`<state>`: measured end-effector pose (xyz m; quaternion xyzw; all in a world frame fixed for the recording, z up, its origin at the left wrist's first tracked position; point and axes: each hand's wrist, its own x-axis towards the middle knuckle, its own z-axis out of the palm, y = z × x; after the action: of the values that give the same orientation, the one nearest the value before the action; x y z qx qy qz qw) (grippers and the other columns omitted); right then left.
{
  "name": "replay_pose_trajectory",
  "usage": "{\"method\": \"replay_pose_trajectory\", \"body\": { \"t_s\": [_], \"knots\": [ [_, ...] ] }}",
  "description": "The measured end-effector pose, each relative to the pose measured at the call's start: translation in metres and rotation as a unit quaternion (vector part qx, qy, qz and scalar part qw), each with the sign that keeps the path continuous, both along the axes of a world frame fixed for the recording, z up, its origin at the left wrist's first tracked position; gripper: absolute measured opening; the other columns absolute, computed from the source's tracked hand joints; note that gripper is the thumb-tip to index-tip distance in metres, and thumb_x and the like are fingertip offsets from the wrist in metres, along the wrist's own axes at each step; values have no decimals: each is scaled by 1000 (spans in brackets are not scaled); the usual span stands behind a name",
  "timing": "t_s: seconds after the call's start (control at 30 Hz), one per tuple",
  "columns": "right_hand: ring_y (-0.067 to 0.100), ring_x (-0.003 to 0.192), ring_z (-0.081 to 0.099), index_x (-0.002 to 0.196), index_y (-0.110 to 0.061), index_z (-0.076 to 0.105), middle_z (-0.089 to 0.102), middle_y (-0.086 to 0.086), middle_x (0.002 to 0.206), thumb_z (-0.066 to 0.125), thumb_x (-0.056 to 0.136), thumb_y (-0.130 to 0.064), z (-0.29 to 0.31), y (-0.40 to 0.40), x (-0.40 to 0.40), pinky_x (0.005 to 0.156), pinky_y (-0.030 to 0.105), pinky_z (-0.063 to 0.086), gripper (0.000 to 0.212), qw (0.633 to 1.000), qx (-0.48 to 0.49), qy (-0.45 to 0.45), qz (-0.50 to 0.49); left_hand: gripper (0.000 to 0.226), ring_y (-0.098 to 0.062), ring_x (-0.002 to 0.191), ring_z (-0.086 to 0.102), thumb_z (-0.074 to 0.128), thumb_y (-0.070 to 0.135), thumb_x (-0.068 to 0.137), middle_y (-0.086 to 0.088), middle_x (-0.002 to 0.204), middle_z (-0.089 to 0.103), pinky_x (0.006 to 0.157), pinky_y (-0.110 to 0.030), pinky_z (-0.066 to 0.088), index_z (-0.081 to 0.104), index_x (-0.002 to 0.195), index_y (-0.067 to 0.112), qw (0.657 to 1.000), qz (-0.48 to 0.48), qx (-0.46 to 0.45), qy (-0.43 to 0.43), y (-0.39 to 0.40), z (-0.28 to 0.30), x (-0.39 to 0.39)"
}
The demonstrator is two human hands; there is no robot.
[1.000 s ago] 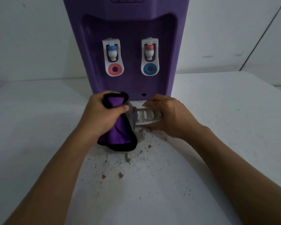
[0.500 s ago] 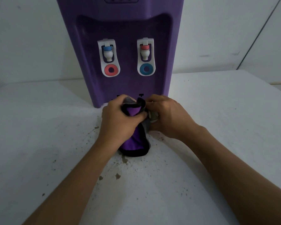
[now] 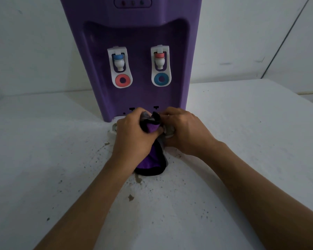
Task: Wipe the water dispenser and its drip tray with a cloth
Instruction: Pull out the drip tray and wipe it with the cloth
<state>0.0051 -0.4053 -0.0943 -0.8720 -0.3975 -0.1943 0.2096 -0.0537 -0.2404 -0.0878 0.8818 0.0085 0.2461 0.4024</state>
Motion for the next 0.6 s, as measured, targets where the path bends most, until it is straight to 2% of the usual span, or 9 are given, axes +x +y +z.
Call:
{"method": "replay_pose_trajectory", "body": {
  "t_s": [0.07, 0.17, 0.23, 0.33, 0.47, 0.6],
  "knots": [
    [23, 88, 66, 111, -15, 75, 69, 1, 109, 91, 67, -17, 0, 0, 1, 68, 34, 55, 47, 1000, 4, 4, 1, 30, 2, 81, 68, 92, 27, 79, 13, 87, 73, 68, -12, 52, 72, 100, 20, 999, -32, -27, 18, 6, 1, -2],
    [29, 86, 67, 105, -10, 75, 70, 5, 106, 89, 65, -11, 0, -1, 2, 68, 36, 55, 42, 1000, 16, 12, 3, 27, 1, 87, 70, 89, 22, 82, 12, 92, 75, 73, -16, 57, 74, 105, 22, 998, -60, -18, 11, 6, 2, -3],
    [29, 86, 66, 104, -9, 75, 70, 6, 105, 87, 68, -11, 0, -2, 2, 69, 39, 56, 38, 1000, 19, 11, 4, 24, 0, 86, 69, 88, 20, 84, 11, 92, 74, 72, -16, 57, 73, 103, 18, 999, -48, -16, -10, 3, 3, -2],
    [26, 81, 64, 100, -9, 75, 68, 4, 102, 86, 72, -14, 0, -2, 3, 66, 34, 52, 30, 999, 29, 22, 5, 24, 0, 83, 67, 89, 17, 83, 8, 89, 72, 69, -11, 53, 70, 97, 14, 999, -9, -17, -40, 0, 4, 1],
    [24, 75, 60, 95, -10, 72, 65, 3, 98, 85, 67, -10, -3, -2, 5, 64, 36, 52, 31, 998, 35, 46, 11, 22, -7, 75, 67, 86, 15, 84, 3, 85, 71, 64, -12, 53, 68, 97, 12, 997, -14, 24, -66, -8, 1, 2],
    [23, 77, 61, 101, -11, 72, 66, 2, 100, 85, 61, -8, -6, -5, 9, 67, 42, 56, 42, 997, 43, 69, 0, 29, -6, 82, 64, 86, 14, 85, 2, 95, 74, 66, -3, 46, 72, 110, 15, 995, -47, 79, -40, -6, 0, 4]
  ]
}}
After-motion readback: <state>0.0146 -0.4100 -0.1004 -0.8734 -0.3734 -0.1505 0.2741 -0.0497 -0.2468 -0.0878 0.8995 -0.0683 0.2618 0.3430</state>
